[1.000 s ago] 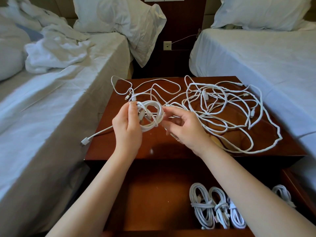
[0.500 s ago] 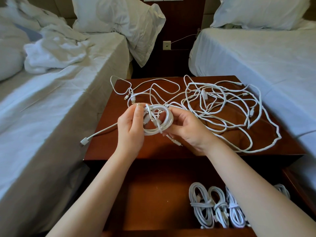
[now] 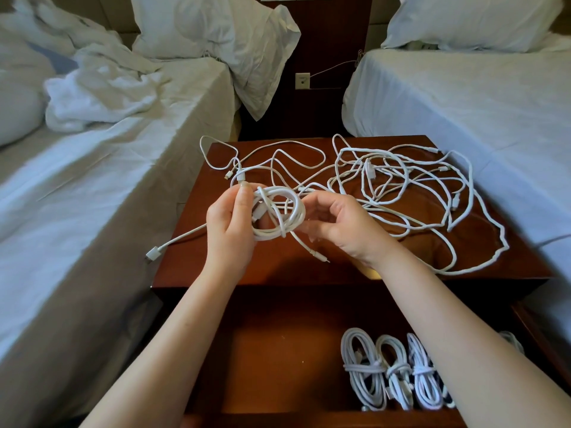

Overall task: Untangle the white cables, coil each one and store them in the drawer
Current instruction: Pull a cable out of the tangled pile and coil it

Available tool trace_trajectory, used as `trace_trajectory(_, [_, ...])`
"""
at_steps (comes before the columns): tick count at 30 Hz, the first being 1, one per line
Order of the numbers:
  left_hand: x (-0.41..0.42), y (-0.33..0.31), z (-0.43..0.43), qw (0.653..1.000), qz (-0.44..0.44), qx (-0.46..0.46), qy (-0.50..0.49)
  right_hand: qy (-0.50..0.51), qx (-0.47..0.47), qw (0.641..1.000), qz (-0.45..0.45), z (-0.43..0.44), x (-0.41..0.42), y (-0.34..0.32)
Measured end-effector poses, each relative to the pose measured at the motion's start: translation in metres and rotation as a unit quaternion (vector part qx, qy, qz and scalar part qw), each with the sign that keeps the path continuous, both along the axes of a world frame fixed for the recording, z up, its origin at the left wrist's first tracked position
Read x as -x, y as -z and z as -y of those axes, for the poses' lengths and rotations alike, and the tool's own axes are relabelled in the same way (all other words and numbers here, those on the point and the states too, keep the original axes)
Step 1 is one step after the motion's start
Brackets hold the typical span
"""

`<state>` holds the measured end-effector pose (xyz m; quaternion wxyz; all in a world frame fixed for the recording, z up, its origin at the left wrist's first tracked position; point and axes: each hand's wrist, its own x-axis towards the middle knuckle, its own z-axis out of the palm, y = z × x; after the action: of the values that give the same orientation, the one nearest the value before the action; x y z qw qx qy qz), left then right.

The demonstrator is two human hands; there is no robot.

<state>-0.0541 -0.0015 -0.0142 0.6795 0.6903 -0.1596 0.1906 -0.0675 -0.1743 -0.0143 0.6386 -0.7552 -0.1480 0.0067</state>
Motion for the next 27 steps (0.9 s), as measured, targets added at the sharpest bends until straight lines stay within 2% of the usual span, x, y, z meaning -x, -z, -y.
trace_trajectory(12, [-0.007,0.006,-0.002,0.999,-0.03,-0.021,-0.018,0.013,0.063,0.996,0.062,0.004,0.0,-0.002])
trace_trajectory(21, [-0.005,0.009,0.002,0.997,-0.062,-0.045,0.015,0.083,0.196,0.962,0.168,-0.006,0.012,-0.004])
trace_trajectory(27, [0.011,0.006,0.003,0.989,-0.082,-0.115,0.055,0.098,0.217,0.956,0.173,0.003,0.037,-0.006])
